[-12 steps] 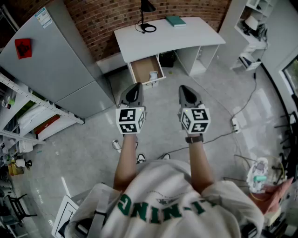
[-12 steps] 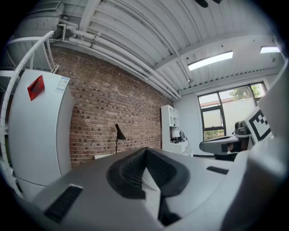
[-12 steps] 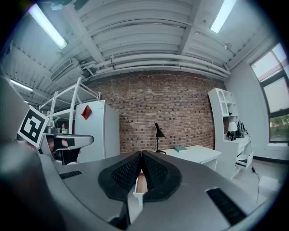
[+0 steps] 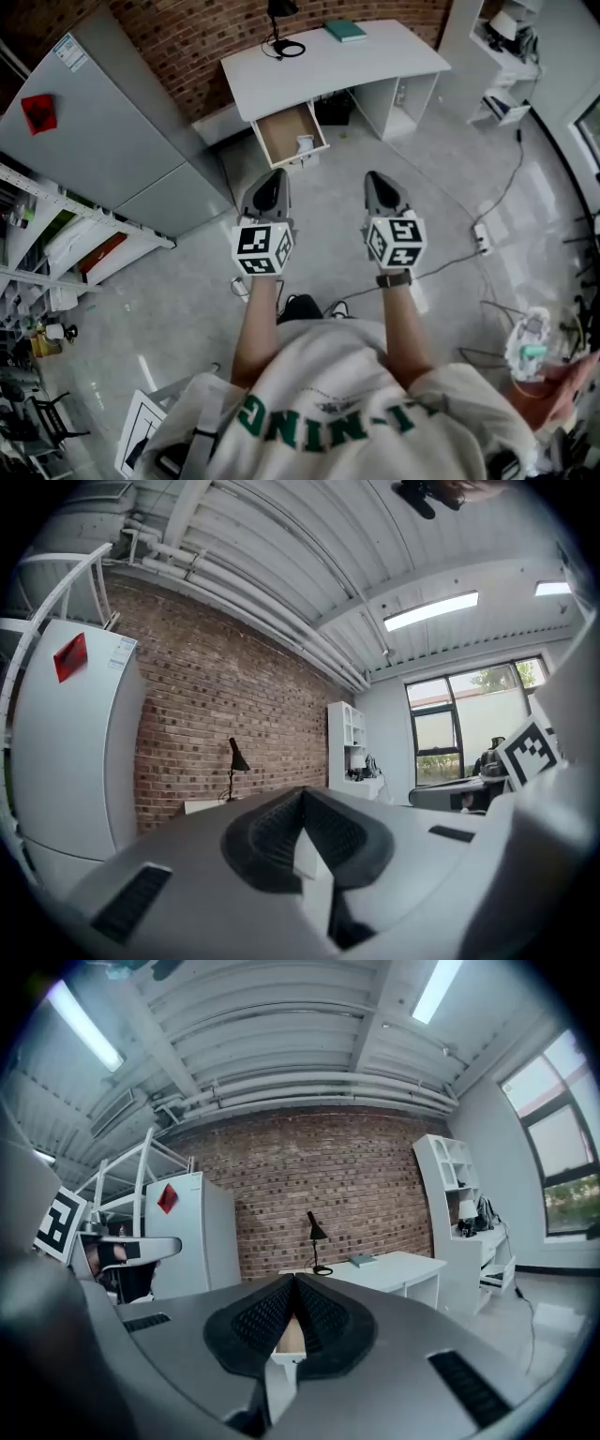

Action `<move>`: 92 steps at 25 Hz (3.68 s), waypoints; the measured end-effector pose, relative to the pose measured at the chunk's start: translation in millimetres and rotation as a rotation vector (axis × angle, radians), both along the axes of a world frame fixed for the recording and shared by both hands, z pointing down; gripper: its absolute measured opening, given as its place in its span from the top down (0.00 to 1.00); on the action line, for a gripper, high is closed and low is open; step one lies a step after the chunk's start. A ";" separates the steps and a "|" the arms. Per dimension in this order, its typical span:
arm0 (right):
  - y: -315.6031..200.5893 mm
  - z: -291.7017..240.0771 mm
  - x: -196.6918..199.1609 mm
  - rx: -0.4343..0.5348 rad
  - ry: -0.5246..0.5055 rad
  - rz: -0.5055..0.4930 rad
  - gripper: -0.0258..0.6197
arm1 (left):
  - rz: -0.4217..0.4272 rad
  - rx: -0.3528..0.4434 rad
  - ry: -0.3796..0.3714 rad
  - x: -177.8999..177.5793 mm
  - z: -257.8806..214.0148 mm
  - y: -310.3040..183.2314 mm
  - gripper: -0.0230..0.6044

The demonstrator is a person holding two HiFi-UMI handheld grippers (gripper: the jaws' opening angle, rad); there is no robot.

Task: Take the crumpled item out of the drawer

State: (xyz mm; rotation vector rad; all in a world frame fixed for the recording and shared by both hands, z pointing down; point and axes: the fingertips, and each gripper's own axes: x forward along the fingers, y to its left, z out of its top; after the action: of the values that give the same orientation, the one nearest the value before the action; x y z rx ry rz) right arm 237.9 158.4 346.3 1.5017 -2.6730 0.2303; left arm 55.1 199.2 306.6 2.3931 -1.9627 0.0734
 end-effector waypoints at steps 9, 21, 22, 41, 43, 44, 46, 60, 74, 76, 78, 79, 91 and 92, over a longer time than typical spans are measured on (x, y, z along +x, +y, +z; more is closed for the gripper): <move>-35.1 10.2 -27.2 -0.014 -0.071 -0.052 0.95 | -0.003 -0.049 -0.009 -21.3 25.2 -42.1 0.96; -167.7 -9.1 -129.7 0.020 0.028 -0.024 0.95 | 0.029 -0.048 0.005 -103.8 21.5 -182.3 0.96; -176.2 -7.3 -139.3 0.016 0.029 -0.027 0.95 | 0.031 -0.053 0.006 -111.6 24.3 -191.4 0.96; -275.7 61.3 -222.1 -0.103 0.104 0.009 0.95 | 0.130 -0.162 -0.004 -184.2 94.2 -307.4 0.96; -287.2 68.2 -222.4 -0.109 0.106 0.001 0.95 | 0.131 -0.182 -0.003 -181.1 105.7 -317.8 0.96; -293.8 72.8 -221.3 -0.114 0.105 -0.005 0.95 | 0.129 -0.190 -0.003 -178.0 111.8 -323.7 0.96; -310.7 82.6 -218.8 -0.130 0.101 -0.016 0.95 | 0.129 -0.204 -0.003 -170.9 123.3 -339.7 0.96; -406.6 147.7 -207.5 -0.270 0.113 -0.043 0.95 | 0.170 -0.427 -0.014 -138.8 228.7 -437.8 0.96; -458.1 242.4 -208.5 -0.366 0.146 -0.072 0.95 | 0.287 -0.739 -0.058 -118.0 404.5 -480.6 0.96; -462.1 256.3 -206.3 -0.385 0.141 -0.071 0.95 | 0.290 -0.771 -0.062 -117.5 426.9 -486.2 0.95; -468.6 271.4 -205.4 -0.404 0.137 -0.067 0.95 | 0.301 -0.805 -0.060 -117.5 450.3 -492.9 0.92; -472.2 278.8 -205.8 -0.409 0.139 -0.067 0.95 | 0.311 -0.822 -0.061 -117.4 462.1 -496.0 0.90; -490.1 340.5 -215.6 -0.419 0.196 -0.118 0.95 | 0.470 -0.964 -0.119 -108.1 569.5 -510.6 0.76; -490.6 344.6 -213.4 -0.425 0.196 -0.113 0.95 | 0.484 -0.973 -0.130 -106.5 575.8 -510.6 0.74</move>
State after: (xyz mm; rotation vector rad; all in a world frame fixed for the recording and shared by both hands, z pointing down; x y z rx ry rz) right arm 24.6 -332.2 690.9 1.1755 -2.3517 0.5692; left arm -51.4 -311.5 882.4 2.0739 -0.9241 0.9572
